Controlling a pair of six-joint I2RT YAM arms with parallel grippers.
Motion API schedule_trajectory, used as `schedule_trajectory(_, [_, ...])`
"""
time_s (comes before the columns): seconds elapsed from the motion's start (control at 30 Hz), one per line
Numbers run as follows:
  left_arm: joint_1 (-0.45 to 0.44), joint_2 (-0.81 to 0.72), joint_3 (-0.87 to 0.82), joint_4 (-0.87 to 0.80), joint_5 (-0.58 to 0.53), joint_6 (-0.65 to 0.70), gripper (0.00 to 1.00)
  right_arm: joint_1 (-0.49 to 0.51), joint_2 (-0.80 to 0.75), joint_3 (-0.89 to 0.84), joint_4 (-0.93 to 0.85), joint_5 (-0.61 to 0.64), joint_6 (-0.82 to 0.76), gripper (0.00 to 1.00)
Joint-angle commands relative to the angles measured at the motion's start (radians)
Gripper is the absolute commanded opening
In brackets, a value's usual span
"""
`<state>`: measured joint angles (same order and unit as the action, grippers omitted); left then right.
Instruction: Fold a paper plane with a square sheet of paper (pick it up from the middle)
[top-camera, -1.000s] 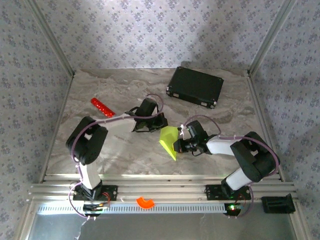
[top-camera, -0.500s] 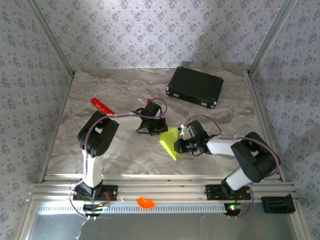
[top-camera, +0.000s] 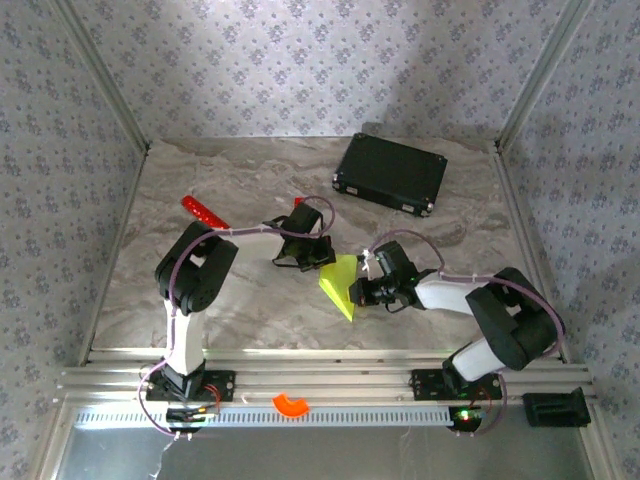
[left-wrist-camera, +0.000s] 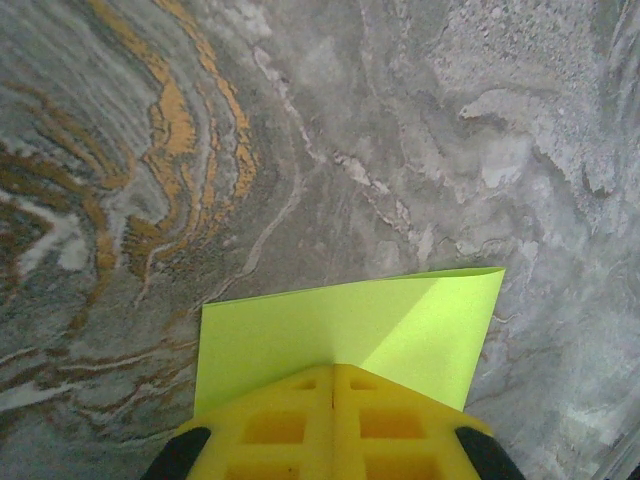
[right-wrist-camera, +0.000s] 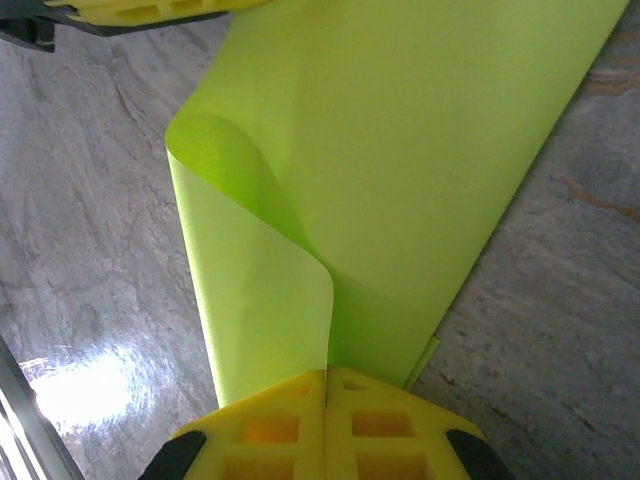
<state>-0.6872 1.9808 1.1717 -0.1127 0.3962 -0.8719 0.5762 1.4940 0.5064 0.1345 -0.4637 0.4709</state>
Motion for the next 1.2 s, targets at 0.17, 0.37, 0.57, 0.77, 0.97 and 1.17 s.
schedule_trajectory(0.17, [-0.005, 0.018, 0.007, -0.079, -0.023, 0.02, 0.01, -0.006, 0.027, 0.012, -0.021, -0.003, -0.014, 0.04])
schedule_trajectory(0.37, [-0.006, 0.02, 0.011, -0.09, -0.025, 0.027, 0.01, -0.003, -0.007, 0.032, -0.06, -0.001, -0.026, 0.04])
schedule_trajectory(0.57, [-0.006, 0.021, 0.012, -0.091, -0.025, 0.028, 0.01, -0.001, -0.002, 0.048, -0.08, -0.001, -0.039, 0.04])
schedule_trajectory(0.77, [-0.009, 0.021, 0.013, -0.091, -0.025, 0.027, 0.01, 0.01, -0.004, 0.059, -0.09, -0.001, -0.048, 0.05])
schedule_trajectory(0.97, [-0.009, 0.02, 0.012, -0.094, -0.025, 0.028, 0.01, 0.012, 0.017, 0.075, -0.105, -0.002, -0.055, 0.05])
schedule_trajectory(1.17, [-0.008, 0.017, 0.011, -0.094, -0.026, 0.03, 0.01, 0.011, 0.029, 0.075, -0.112, 0.009, -0.057, 0.04])
